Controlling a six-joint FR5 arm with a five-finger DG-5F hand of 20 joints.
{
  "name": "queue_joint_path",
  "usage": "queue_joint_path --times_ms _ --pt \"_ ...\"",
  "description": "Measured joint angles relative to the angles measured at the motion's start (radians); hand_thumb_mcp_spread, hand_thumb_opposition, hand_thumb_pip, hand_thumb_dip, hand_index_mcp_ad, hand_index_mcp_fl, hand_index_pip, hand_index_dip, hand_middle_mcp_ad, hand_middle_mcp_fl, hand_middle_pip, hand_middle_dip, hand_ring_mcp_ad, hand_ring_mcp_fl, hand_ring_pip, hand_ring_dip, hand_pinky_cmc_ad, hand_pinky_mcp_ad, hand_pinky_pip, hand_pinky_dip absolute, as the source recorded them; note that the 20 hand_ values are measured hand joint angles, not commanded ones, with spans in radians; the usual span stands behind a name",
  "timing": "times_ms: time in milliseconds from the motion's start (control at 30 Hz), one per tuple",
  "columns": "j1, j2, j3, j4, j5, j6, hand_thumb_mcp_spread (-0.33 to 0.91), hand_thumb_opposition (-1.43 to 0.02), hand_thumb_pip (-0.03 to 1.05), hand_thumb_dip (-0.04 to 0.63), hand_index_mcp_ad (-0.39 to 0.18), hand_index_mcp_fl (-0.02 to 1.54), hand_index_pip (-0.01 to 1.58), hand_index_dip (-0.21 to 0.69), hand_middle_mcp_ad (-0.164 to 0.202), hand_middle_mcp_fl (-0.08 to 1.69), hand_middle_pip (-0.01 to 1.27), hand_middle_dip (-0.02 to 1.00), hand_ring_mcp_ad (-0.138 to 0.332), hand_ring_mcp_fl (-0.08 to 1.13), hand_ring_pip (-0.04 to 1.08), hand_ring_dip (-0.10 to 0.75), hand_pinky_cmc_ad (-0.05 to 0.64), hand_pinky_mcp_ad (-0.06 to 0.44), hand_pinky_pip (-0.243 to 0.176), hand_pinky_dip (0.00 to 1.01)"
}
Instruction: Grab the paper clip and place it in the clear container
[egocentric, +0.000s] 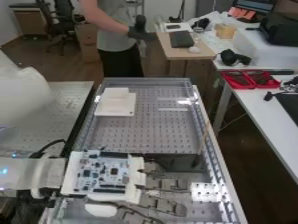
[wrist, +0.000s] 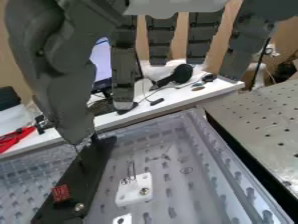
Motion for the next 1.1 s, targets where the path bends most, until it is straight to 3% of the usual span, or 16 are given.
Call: queue_joint_path --times_ms 233,533,1100 --pt "-0.016 -0.061 0.068 -0.035 -0.047 -0.03 0.33 -0.8 0.64 0.206 -0.138 0.17 1.14 -0.08 0.037 0.01 0.13 0.17 0.161 0.0 0.12 0.087 0.367 0.314 -0.105 0.5" --pt "-0.01 -0.105 0.11 -0.025 -0.07 -0.019 0.37 -0.8 0.64 0.206 -0.138 0.17 1.3 -0.024 0.037 0.01 0.12 0.17 0.157 0.0 0.12 0.087 0.365 0.304 -0.108 0.47" --pt "0.001 -0.132 0.119 0.041 -0.086 0.011 0.4 -0.82 0.62 0.22 -0.171 0.24 1.43 0.021 0.035 0.01 0.13 0.17 0.145 0.0 0.08 0.087 0.347 0.291 -0.108 0.36"
